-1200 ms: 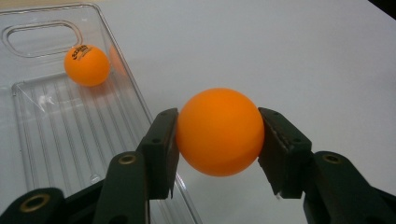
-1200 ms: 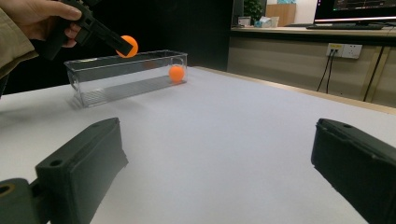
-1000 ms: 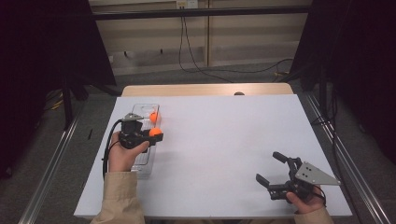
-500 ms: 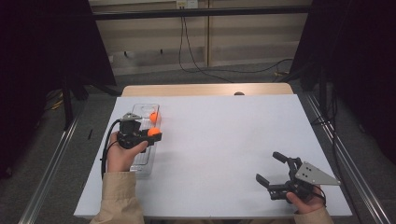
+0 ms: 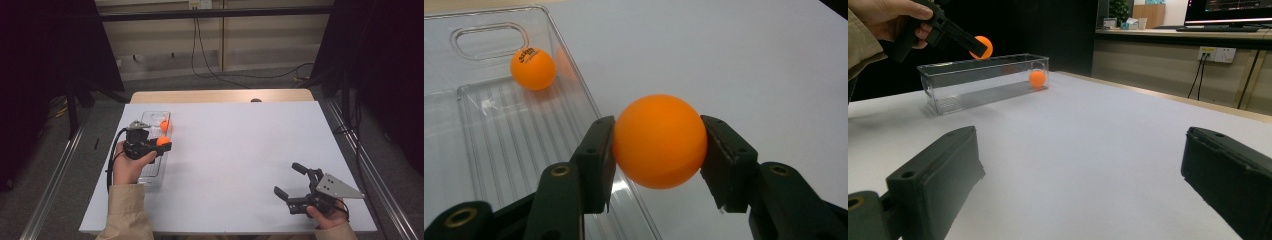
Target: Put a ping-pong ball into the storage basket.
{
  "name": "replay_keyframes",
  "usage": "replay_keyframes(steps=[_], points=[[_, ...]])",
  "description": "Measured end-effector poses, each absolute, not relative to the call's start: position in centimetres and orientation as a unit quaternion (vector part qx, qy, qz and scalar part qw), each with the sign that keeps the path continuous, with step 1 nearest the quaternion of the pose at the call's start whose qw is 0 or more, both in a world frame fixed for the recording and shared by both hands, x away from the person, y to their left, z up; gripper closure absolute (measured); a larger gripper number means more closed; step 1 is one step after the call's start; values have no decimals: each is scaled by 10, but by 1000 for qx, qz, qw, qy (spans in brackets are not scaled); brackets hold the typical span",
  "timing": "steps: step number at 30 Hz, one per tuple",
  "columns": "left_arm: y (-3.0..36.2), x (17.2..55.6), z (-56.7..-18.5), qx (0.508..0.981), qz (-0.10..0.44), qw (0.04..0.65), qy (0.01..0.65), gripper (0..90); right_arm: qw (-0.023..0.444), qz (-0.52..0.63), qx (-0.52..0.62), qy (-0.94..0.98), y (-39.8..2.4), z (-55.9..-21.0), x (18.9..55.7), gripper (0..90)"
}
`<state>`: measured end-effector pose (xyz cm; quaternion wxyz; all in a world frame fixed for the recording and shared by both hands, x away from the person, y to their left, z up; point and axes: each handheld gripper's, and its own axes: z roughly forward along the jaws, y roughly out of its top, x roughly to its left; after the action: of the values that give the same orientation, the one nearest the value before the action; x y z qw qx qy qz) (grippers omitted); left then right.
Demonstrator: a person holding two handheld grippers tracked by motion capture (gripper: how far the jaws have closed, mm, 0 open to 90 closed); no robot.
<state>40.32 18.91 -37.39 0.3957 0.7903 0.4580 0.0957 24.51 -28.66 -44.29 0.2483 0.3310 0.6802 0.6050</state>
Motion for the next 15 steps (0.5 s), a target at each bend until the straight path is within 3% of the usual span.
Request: replay_keyframes(steps=[15], points=[[195, 402, -373, 785, 99, 397, 466, 507, 248, 605, 331, 680, -286, -443, 245, 18]])
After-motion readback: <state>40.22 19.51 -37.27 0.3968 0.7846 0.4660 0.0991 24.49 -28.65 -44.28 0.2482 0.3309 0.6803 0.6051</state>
